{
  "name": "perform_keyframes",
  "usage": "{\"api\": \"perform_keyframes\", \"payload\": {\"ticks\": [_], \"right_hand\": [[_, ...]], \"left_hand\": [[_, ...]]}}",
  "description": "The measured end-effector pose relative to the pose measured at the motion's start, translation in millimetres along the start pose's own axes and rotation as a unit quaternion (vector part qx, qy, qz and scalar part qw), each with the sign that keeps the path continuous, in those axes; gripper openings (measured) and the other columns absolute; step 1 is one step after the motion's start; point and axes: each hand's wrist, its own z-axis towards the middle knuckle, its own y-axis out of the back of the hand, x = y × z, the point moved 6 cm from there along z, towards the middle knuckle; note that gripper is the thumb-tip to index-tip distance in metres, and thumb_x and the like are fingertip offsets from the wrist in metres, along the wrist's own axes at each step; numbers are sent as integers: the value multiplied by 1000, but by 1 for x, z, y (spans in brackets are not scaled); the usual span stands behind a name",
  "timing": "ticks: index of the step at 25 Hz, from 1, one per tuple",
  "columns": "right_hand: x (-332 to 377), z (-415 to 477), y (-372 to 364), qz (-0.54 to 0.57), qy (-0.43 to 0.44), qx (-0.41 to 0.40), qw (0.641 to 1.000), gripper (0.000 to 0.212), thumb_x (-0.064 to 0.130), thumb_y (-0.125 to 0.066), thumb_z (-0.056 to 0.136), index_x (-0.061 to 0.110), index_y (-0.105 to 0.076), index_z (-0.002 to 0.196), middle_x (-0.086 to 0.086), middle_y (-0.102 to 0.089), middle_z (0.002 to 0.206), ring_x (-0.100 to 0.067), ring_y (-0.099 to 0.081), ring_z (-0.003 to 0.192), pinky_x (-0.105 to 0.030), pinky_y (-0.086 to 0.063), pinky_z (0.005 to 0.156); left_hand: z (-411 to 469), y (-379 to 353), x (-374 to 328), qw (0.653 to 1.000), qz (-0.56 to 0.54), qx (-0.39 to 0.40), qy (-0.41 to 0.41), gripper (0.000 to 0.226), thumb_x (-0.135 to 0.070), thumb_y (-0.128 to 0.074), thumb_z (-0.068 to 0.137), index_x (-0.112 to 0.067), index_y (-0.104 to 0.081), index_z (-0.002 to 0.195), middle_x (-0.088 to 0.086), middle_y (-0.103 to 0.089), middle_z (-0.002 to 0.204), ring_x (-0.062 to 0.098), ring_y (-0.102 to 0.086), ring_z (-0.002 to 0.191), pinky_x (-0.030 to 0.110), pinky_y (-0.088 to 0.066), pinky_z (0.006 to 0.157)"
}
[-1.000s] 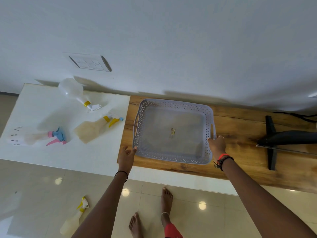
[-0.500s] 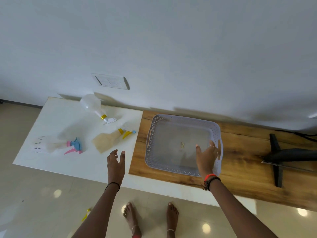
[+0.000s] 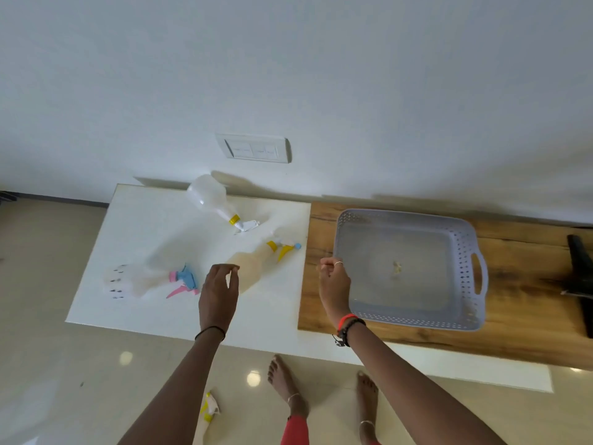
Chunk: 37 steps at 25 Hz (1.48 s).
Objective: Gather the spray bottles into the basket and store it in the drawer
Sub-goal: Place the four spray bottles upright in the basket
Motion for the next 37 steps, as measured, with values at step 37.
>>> {"api": "perform_keyframes", "payload": {"ticks": [37], "right_hand": [[14,-4,-22,225,-240,270,905,18,27,-58,92,16,-61,105,-7,-67,101,-20,-65,94,-30,-57,76]], "left_hand": [[17,-39,-59,936,-129,308,-113,91,-30,-89,58,-29,-33,130,-9,-45,126,12,-51,111,14,-48,80]]}}
